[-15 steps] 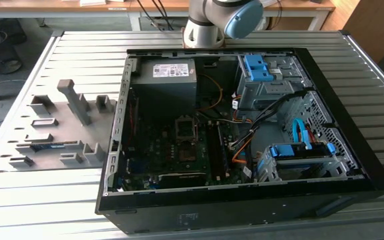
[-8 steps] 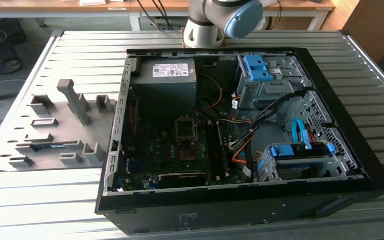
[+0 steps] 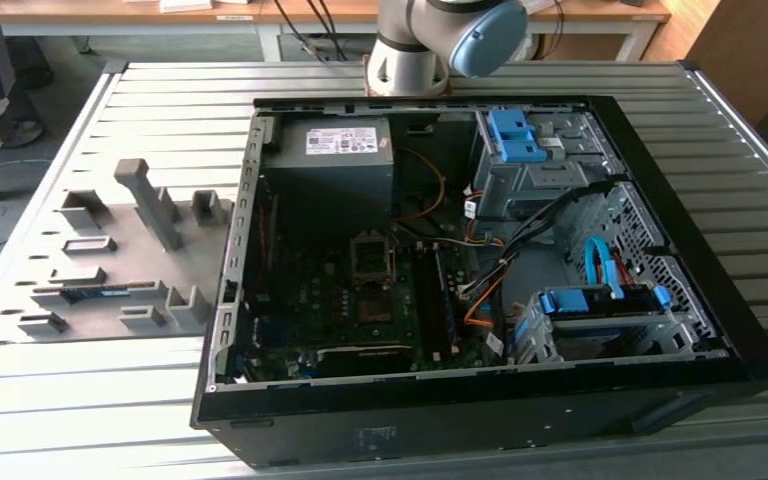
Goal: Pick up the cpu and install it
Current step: 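Pick up the cpu and move it towards the insertion slot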
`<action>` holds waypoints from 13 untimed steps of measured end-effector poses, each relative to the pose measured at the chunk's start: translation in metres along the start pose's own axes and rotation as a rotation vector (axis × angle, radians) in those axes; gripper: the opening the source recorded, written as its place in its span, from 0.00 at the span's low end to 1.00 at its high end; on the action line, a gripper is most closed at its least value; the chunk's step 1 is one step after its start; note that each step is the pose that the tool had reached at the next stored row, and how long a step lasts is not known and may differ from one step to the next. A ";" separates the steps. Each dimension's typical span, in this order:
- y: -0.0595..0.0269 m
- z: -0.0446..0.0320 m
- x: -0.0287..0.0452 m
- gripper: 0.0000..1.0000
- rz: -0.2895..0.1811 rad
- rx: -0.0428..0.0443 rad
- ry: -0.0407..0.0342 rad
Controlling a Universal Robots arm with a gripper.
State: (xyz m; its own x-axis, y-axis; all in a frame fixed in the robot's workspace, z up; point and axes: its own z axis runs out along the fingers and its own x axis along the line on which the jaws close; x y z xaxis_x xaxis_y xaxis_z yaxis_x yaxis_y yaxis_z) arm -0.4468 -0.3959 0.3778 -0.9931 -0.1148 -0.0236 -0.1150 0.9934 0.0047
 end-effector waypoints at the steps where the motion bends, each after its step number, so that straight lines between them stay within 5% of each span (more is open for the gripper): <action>1: -0.0002 0.0001 -0.0017 0.47 0.000 0.0000 0.0000; 13: -0.0028 0.0006 -0.0236 0.47 0.000 0.0000 -0.0001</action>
State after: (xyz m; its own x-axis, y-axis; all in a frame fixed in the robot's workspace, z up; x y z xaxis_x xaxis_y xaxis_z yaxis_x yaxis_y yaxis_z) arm -0.4230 -0.3960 0.3778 -0.9931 -0.1149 -0.0237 -0.1150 0.9934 0.0047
